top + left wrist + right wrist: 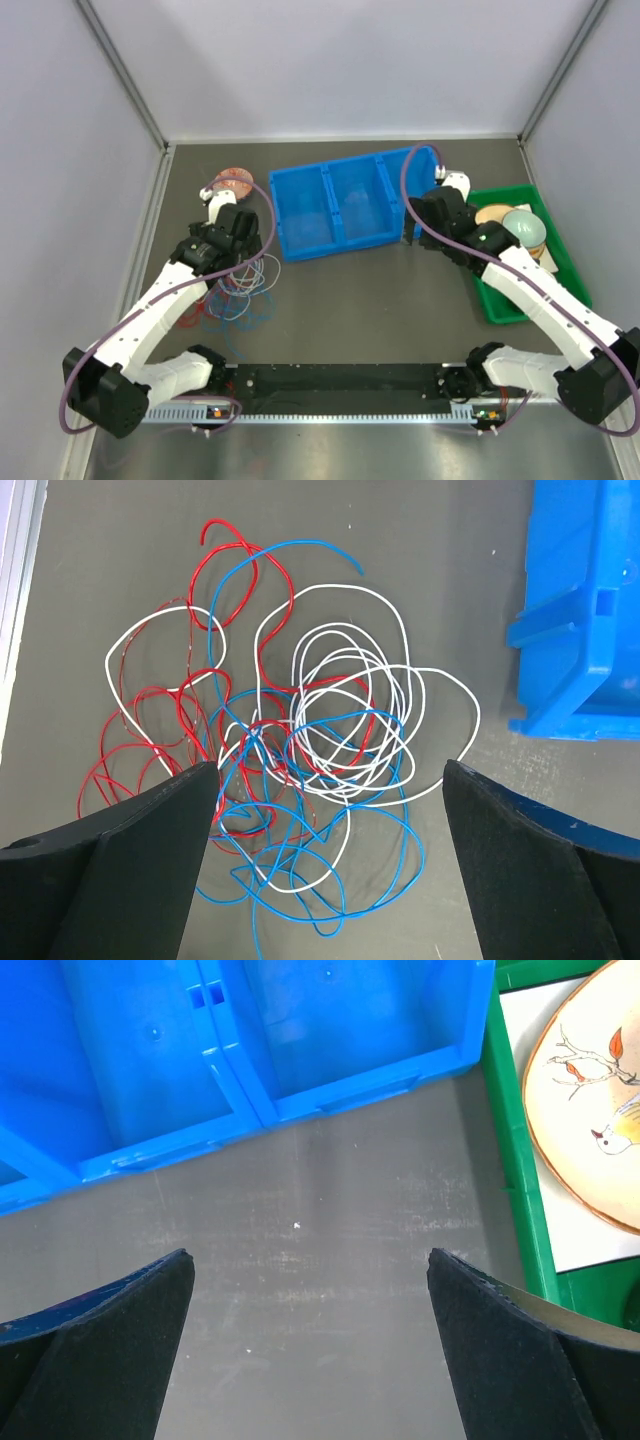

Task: Untangle the cables

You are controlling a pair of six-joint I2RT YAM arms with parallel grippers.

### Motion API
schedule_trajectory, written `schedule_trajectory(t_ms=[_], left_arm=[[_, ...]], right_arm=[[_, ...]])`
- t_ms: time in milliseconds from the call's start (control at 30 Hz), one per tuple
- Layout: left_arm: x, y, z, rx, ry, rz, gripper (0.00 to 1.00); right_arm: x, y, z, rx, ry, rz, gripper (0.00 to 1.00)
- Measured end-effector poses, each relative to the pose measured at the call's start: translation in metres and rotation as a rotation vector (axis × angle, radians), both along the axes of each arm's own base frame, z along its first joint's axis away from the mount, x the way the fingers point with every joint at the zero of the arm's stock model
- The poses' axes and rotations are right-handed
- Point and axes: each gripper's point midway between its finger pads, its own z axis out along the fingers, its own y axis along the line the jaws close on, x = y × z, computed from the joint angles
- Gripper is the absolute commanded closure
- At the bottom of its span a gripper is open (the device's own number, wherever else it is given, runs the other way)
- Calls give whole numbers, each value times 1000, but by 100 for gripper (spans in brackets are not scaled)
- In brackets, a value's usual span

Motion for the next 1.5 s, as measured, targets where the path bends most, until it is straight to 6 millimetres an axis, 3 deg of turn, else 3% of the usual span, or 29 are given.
schedule_trajectory(t_ms=[233,600,800,1000,1200,1300,1433,1500], left_arm=[[-2,0,-1,-20,4,23,1],[-29,7,3,-51,98,117,1],[-60,15,-12,-95,163,208,1],[-92,19,-40,-142,249,299,3],[-103,13,-63,-181,305,351,4],[-93,5,-69,-217,285,363,7],[-93,3,-93,-219,312,391,24],[-97,4,-105,-209,330,408,44]], right_arm=[[-4,-2,3,10,-22,10,1],[-8,-1,-3,32,-32,24,1],[-4,2,0,47,-50,27,1],[-1,7,2,69,-69,35,1],[-2,14,-4,88,-52,62,1],[-1,17,-4,99,-51,73,1],[-2,20,-4,109,-48,85,1],[-2,21,-4,111,-48,87,1]])
